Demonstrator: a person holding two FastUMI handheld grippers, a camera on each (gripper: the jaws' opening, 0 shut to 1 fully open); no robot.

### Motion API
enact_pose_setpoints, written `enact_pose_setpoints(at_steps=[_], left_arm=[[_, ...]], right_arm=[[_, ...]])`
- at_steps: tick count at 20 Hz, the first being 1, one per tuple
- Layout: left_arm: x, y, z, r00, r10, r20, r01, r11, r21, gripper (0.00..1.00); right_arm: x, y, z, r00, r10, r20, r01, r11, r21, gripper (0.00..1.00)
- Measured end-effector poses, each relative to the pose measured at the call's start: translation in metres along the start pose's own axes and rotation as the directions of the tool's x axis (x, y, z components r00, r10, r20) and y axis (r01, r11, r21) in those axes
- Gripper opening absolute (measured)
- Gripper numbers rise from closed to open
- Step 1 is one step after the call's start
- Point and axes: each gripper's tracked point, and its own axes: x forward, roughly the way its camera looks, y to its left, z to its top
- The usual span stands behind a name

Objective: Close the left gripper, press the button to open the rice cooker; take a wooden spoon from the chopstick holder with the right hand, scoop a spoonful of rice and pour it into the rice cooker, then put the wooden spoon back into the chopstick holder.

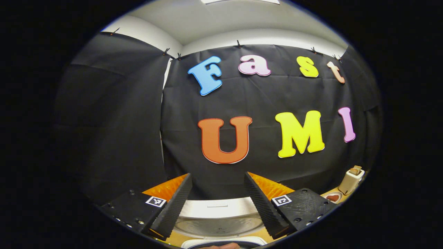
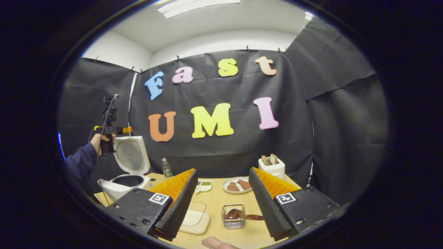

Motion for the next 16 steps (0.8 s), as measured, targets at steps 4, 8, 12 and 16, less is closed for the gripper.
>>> enact_pose_setpoints(at_steps=[4,8,12,16], left_arm=[[0.019,-0.004,-0.005,1.0,-0.027,-0.015,0.026,0.999,-0.025,0.95],[0.033,0.006,-0.02,0.997,-0.026,-0.071,0.022,0.998,-0.057,0.95],[0.029,0.026,-0.038,0.988,0.042,-0.147,-0.047,0.999,-0.027,0.94],[0.006,0.018,-0.042,0.979,0.02,-0.204,-0.026,0.999,-0.029,0.95]], right_arm=[[-0.01,-0.008,0.006,0.999,-0.03,0.011,0.031,1.0,-0.007,0.96],[-0.029,-0.011,0.017,0.997,-0.069,0.031,0.07,0.997,-0.012,0.96],[-0.052,-0.009,0.015,0.995,-0.1,0.025,0.1,0.995,-0.013,0.96],[-0.068,0.002,0.018,0.996,-0.084,0.024,0.084,0.996,-0.01,0.96]])
